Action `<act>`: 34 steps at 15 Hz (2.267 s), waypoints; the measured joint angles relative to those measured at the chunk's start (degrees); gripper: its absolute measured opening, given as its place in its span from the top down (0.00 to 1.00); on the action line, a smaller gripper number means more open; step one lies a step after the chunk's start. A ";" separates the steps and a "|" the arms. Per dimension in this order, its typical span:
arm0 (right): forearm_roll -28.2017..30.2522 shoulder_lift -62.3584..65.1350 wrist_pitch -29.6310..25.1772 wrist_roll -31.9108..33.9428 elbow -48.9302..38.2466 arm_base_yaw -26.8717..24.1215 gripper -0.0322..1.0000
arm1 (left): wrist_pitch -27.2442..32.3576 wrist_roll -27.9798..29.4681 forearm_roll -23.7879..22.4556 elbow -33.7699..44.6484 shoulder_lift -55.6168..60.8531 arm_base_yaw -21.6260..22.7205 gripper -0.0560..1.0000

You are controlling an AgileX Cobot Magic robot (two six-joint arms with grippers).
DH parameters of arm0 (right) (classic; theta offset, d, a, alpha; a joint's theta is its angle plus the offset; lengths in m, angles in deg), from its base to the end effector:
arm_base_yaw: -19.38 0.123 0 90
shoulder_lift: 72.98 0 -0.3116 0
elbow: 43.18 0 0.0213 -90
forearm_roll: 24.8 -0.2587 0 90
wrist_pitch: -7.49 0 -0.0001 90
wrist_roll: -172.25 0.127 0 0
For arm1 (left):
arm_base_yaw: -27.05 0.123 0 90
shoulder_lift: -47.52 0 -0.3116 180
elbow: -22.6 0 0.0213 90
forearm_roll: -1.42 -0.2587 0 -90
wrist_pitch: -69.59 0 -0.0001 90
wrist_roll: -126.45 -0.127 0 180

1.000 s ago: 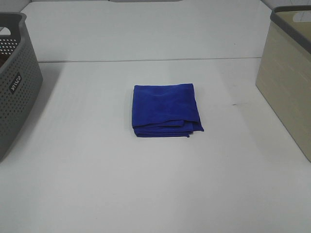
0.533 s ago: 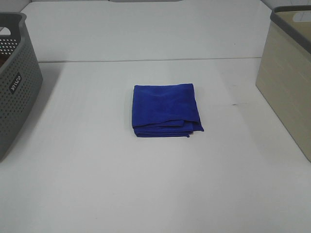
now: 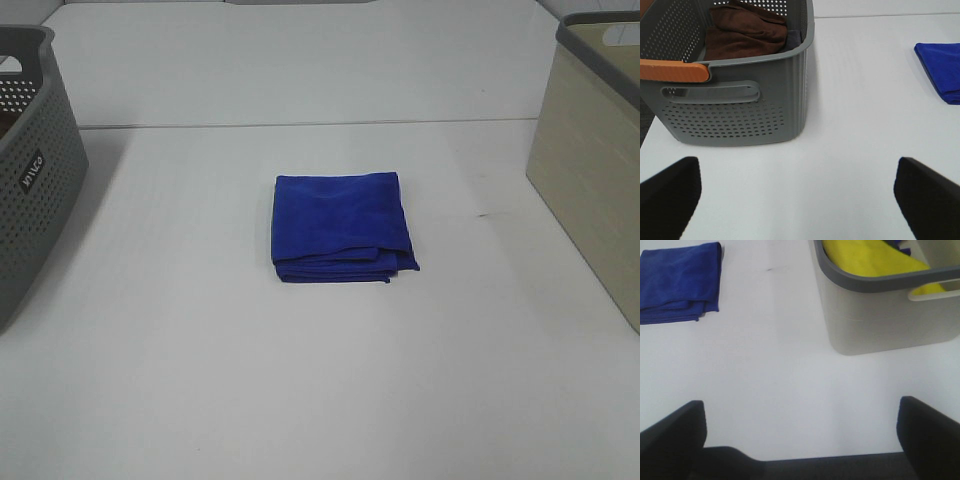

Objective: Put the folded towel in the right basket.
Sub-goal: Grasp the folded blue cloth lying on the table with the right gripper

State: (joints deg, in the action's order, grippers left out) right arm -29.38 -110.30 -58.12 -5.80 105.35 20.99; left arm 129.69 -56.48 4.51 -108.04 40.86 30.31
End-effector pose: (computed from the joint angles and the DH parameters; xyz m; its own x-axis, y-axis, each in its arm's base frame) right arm 0.0759 0.0114 0.3368 -0.7023 0.0472 -0.7103 -0.0330 0.9946 0.0987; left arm 0.0073 -0.0055 0.2655 -0.4392 -0.0008 -0.8984 -0.0043 1.0000 0.0012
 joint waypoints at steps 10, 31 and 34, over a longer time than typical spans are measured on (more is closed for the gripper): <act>-13.92 -53.40 4.13 -3.32 33.69 4.47 0.02 | 0.00 0.00 0.00 0.00 0.00 0.00 0.03; -27.56 -105.20 13.64 -8.59 54.32 10.54 0.02 | 0.00 0.00 0.00 0.00 0.00 0.00 0.03; -27.56 -105.48 13.64 -8.37 54.43 10.54 0.02 | 0.00 0.00 0.00 0.00 0.00 0.00 0.03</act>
State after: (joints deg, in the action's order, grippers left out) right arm -56.94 -215.78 -44.48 -14.17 159.78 31.53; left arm 129.69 -56.48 4.51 -108.04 40.86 30.31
